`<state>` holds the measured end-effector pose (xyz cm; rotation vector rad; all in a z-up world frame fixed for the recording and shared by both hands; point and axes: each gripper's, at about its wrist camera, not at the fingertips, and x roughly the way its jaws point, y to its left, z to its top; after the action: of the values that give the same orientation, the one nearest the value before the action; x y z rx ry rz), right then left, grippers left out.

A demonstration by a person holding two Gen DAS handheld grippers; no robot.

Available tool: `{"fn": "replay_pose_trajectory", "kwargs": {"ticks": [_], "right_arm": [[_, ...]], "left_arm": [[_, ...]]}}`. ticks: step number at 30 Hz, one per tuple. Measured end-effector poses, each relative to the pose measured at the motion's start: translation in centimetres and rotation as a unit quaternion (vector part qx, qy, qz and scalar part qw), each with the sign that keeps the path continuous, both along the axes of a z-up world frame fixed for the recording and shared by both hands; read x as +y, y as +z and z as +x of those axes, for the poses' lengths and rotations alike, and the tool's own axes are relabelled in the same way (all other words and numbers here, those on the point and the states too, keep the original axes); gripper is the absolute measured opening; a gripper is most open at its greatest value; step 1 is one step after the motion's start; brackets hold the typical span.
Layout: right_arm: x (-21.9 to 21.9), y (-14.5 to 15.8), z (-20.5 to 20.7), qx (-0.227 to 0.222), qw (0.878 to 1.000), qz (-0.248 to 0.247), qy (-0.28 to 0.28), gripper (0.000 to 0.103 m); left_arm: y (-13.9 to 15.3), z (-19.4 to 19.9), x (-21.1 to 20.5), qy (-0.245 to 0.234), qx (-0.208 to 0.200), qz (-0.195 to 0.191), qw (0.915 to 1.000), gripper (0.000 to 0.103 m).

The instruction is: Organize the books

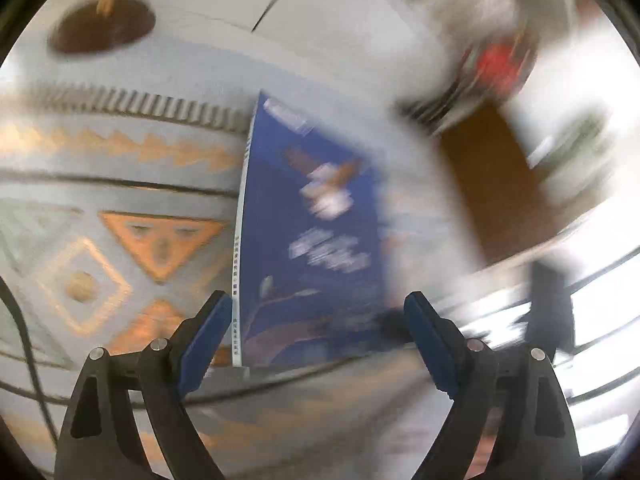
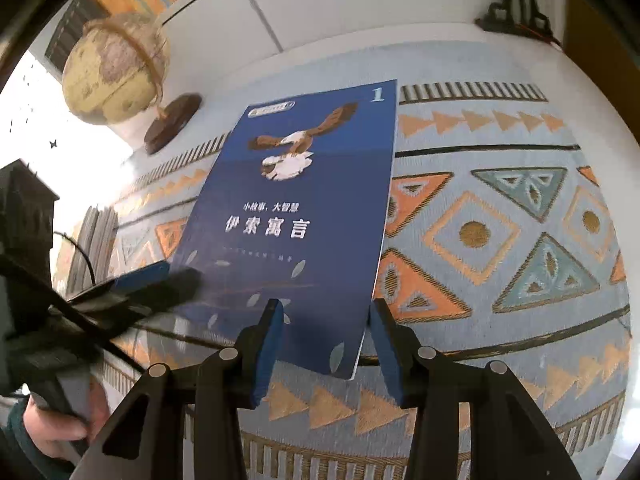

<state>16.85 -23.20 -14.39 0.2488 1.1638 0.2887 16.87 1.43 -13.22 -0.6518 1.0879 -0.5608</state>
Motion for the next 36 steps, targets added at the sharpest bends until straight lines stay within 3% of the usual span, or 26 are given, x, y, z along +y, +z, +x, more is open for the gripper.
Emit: {"fn": "replay_pose_trajectory", "kwargs": {"ticks": [2,4,6,9,11,12,13,15,17,18,19,21,23,24,25,28,30,34,36], "right_arm": [[-1.7,-0.3,0.1,0.005,0.999,0.05,-0.008,0.045],[-2.8,-0.7,0.4,0.014,0.996,0.091,-0.015,0.045],[-3.3,-1.0,0.5,0.019,0.993,0.116,-0.024,0.045],[-3.9,-1.2,0.4,0.025,0.989,0.142,-0.034,0.046],[-4.7,-1.2,0.2,0.031,0.986,0.157,-0.043,0.046],[-4.8,-1.3,0.2,0.037,0.984,0.165,-0.048,0.046],[-4.8,-1.4,0.3,0.045,0.982,0.175,-0.052,0.046],[-4.9,-1.4,0.4,0.062,0.979,0.185,-0.052,0.047],[-5.5,-1.5,0.4,0.079,0.973,0.211,-0.046,0.058],[-5.8,-1.5,0.4,0.085,0.968,0.231,-0.052,0.077],[-6.5,-1.6,0.4,0.089,0.957,0.268,-0.066,0.084],[-7.4,-1.7,0.6,0.087,0.941,0.317,-0.086,0.084],[-7.8,-1.6,1.1,0.08,0.935,0.332,-0.096,0.083],[-7.8,-1.5,1.5,0.074,0.935,0.331,-0.099,0.078],[-7.6,-1.4,2.0,0.07,0.938,0.325,-0.098,0.061],[-6.5,-0.9,2.5,0.062,0.95,0.297,-0.08,0.036],[-5.5,0.0,2.0,0.036,0.968,0.241,-0.059,0.027],[-3.4,0.2,1.5,0.019,0.988,0.15,-0.024,0.023],[-2.2,0.4,1.2,0.003,0.995,0.103,-0.002,0.023]], "left_arm": [[0.1,0.2,1.7,0.015,0.012,-0.093,0.9955,0.086],[-0.9,0.9,2.1,0.028,0.031,-0.142,0.989,0.085],[-2.7,1.3,1.7,0.039,0.054,-0.167,0.9838,0.084],[-4.5,1.6,-1.0,0.019,0.074,-0.132,0.9884,0.068],[-5.0,1.9,-3.0,0.003,0.079,-0.094,0.9924,0.046],[-5.2,1.9,-3.5,-0.002,0.08,-0.083,0.9933,0.027],[-5.3,2.0,-3.9,-0.004,0.085,-0.087,0.9926,0.023],[-5.0,2.0,-3.8,-0.001,0.092,-0.134,0.9867,0.023],[-4.9,2.1,-3.4,0.008,0.108,-0.202,0.9733,0.023],[-4.8,2.2,-3.2,0.007,0.116,-0.237,0.9645,0.023],[-4.8,2.4,-3.1,0.004,0.123,-0.261,0.9576,0.023],[-4.5,2.7,-3.4,-0.004,0.125,-0.26,0.9574,0.023],[-4.6,2.6,-3.6,-0.011,0.131,-0.26,0.9564,0.023],[-4.8,2.5,-3.6,-0.012,0.138,-0.255,0.9569,0.023],[-4.8,2.4,-3.7,-0.012,0.143,-0.23,0.9626,0.024],[-4.9,1.7,-3.7,-0.018,0.157,-0.1,0.9823,0.028],[-4.7,0.9,-3.4,-0.015,0.151,-0.033,0.9879,0.038],[-3.2,-0.1,-3.3,-0.017,0.112,0.067,0.9913,0.038],[-2.6,-0.4,-4.2,-0.034,0.085,0.117,0.9889,0.038]]}}
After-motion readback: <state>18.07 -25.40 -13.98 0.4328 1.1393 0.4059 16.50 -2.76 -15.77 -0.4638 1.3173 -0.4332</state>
